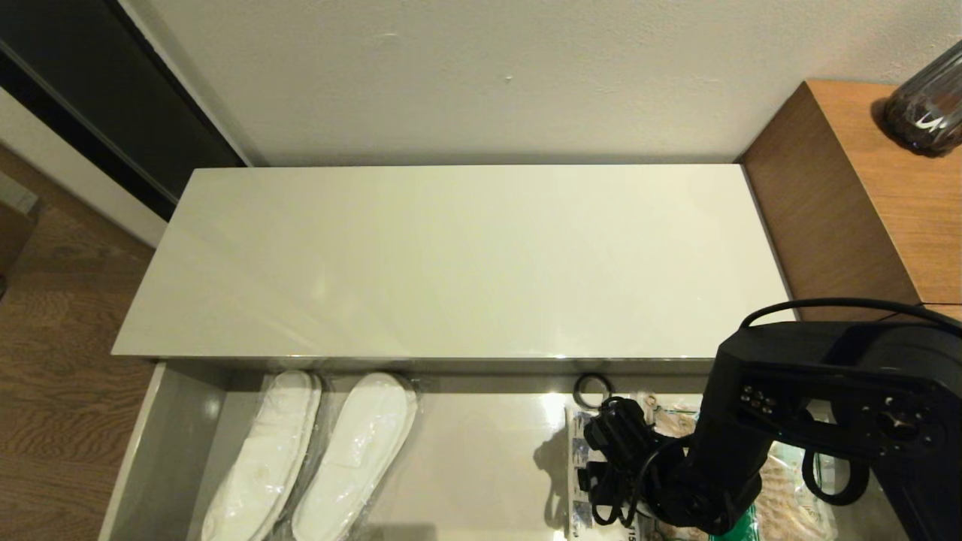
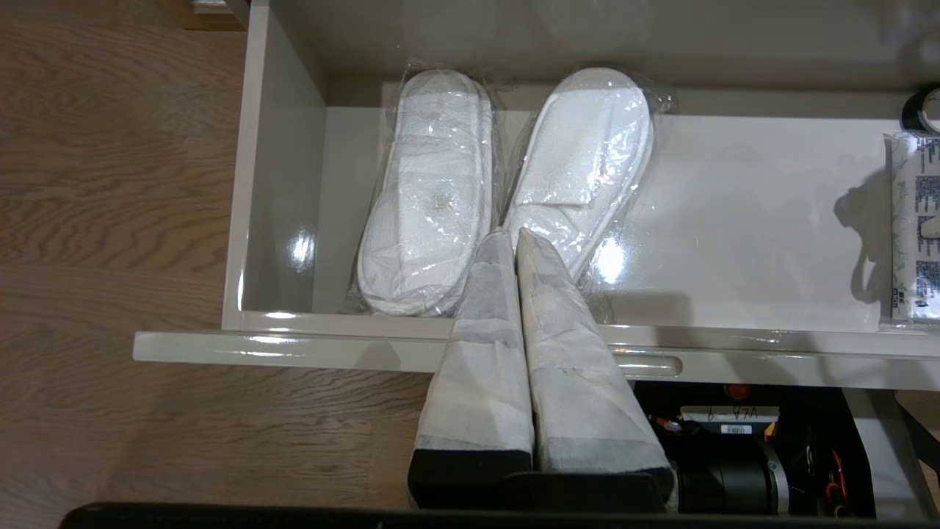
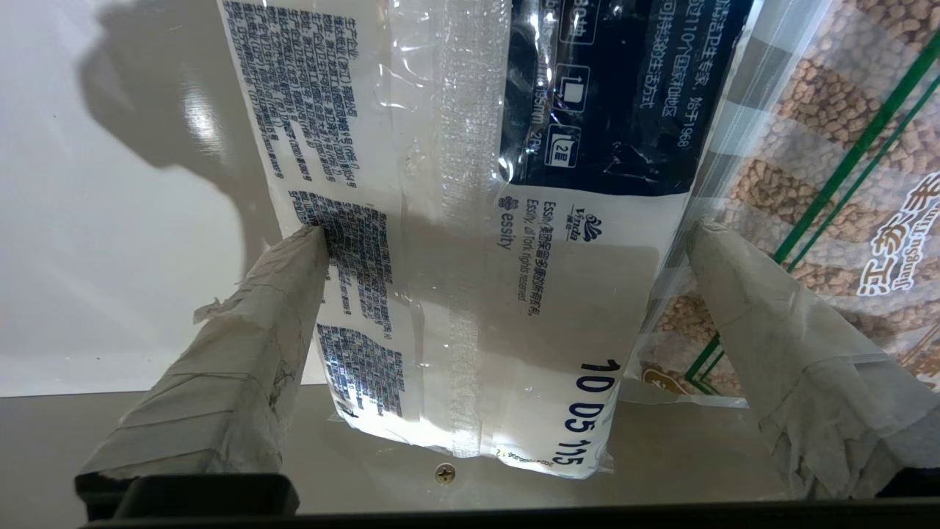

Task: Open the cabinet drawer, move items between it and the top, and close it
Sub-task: Take out the tissue from the drawer

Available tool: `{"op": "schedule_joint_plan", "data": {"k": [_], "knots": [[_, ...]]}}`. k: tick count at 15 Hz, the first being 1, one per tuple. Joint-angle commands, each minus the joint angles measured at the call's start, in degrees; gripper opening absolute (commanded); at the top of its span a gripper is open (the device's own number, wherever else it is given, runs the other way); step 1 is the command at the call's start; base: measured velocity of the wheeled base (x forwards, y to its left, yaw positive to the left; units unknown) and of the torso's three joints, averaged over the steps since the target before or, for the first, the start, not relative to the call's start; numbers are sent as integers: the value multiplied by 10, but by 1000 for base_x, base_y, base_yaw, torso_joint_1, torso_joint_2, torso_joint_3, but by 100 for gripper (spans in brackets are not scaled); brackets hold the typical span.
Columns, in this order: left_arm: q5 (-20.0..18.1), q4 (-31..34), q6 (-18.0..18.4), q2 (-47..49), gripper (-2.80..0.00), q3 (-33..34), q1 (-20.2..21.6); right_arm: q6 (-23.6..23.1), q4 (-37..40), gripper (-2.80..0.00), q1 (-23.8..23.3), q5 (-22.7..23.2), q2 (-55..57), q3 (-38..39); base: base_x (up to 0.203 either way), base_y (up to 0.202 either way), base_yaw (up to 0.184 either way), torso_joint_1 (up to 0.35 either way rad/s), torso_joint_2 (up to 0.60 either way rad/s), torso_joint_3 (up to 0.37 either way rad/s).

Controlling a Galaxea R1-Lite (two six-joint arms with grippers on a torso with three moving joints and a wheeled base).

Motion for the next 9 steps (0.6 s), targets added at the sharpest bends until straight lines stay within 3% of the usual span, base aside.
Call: {"op": "schedule_joint_plan", "data": {"k": [1, 9], "knots": [[1, 1, 0, 0, -280, 0, 0, 2, -2, 0, 0, -1, 0, 0, 0, 0, 0, 0, 0, 0], [0, 1, 0, 0, -280, 0, 0, 2, -2, 0, 0, -1, 0, 0, 0, 0, 0, 0, 0, 0]]}}
